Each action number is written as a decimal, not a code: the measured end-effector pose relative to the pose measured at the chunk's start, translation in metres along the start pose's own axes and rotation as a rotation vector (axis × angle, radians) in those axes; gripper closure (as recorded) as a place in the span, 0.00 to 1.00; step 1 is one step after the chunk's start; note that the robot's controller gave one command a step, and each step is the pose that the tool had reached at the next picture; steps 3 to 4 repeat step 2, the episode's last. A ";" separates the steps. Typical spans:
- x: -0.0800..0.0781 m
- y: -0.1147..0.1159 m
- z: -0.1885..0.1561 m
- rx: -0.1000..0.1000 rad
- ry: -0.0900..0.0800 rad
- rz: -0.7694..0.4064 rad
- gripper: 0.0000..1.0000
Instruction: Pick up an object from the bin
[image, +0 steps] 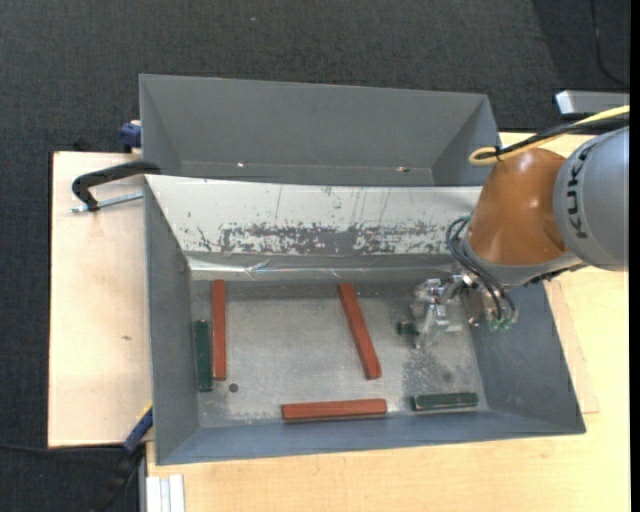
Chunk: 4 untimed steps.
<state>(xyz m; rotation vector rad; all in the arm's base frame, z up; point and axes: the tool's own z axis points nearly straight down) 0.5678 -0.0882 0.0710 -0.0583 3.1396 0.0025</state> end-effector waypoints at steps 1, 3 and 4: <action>0.000 0.000 0.000 0.000 0.000 0.000 1.00; 0.011 -0.006 -0.151 0.002 -0.005 0.009 1.00; 0.011 -0.006 -0.151 0.002 -0.005 0.009 1.00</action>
Offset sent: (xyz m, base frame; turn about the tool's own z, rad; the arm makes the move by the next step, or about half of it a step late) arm -0.0126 -0.0067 0.1490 0.0092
